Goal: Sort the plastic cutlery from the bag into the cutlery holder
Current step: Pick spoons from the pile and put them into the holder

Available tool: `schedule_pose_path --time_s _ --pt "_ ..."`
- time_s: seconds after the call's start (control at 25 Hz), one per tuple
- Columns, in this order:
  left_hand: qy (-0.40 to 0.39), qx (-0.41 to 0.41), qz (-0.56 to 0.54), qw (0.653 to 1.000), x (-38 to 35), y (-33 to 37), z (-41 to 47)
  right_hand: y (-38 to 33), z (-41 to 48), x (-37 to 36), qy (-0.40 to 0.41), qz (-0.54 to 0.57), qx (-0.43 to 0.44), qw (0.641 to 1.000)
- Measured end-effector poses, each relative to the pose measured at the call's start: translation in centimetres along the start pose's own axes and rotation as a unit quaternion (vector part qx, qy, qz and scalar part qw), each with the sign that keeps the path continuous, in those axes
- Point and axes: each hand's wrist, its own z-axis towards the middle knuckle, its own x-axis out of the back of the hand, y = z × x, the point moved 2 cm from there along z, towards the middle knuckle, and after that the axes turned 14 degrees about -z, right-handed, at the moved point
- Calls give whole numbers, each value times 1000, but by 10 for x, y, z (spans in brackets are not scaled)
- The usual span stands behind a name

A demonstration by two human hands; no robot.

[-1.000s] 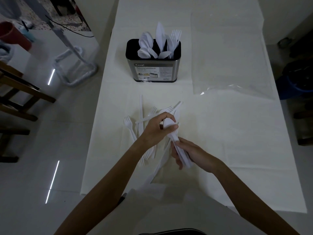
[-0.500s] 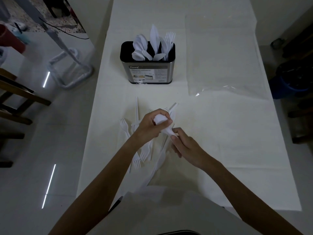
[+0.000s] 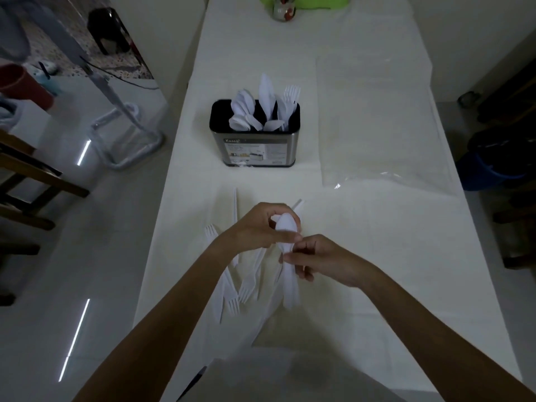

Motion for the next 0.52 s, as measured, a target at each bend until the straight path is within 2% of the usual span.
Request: schedule_pose_path --time_s 0.16,0.24,0.28,0.4,0.48,0.52 --pt "60 5 -49 997 11 8 7 -12 10 11 33 3 -1 999" --pt "156 -38 -86 983 25 17 11 -28 15 25 78 -9 14 997" --pt "230 -69 -98 966 34 22 12 -38 18 33 111 -14 26 993" --pt "438 -143 -109 881 72 26 14 -71 31 61 190 -7 79 979" --pt "503 -148 -124 842 100 19 22 -95 43 74 222 -17 116 968" --pt "514 -144 -134 835 113 16 29 -109 48 78 235 -24 137 962"
